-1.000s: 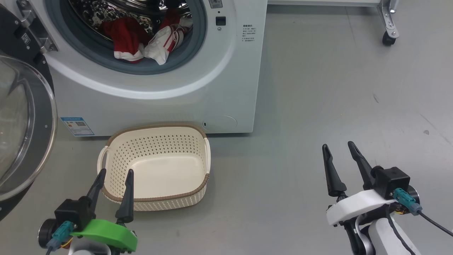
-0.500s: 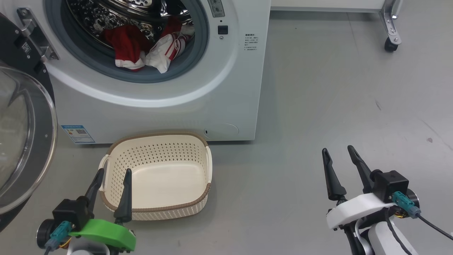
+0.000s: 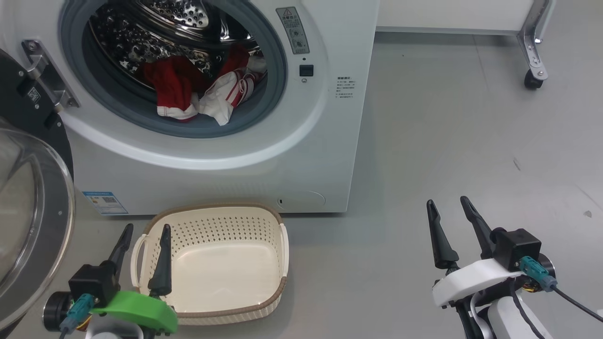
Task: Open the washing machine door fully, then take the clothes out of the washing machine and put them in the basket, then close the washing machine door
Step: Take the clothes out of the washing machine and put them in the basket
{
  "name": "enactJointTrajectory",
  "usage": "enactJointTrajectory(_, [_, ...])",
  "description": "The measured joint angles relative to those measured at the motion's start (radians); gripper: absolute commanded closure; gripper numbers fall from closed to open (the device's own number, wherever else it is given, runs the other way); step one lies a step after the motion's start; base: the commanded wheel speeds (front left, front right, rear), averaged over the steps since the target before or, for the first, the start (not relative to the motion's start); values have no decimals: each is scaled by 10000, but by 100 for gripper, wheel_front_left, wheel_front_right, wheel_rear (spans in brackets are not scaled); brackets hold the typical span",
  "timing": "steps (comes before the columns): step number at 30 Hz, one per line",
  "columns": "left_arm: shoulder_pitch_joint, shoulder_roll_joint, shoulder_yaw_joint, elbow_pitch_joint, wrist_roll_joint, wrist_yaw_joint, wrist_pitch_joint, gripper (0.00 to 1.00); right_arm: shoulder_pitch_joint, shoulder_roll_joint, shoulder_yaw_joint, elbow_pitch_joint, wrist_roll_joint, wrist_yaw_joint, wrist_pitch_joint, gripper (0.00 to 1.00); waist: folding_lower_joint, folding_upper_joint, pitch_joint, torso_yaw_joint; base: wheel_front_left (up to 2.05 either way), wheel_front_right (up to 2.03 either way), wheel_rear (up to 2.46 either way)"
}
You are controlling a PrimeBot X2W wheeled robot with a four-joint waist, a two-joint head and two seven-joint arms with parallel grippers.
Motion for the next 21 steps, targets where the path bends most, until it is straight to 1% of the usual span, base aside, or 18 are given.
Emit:
enactJointTrajectory(10, [1,-15,-105,0,0,0,0,0,0,27,-48,0,0,0,0,0,0,0,21,0,99,-99,0])
enactJointTrajectory(21, [2,-29,-199,-8,52,0,0,0,-1,67,-111,-2,0,-2,0,0,0,0,95,-41,58,-58,0])
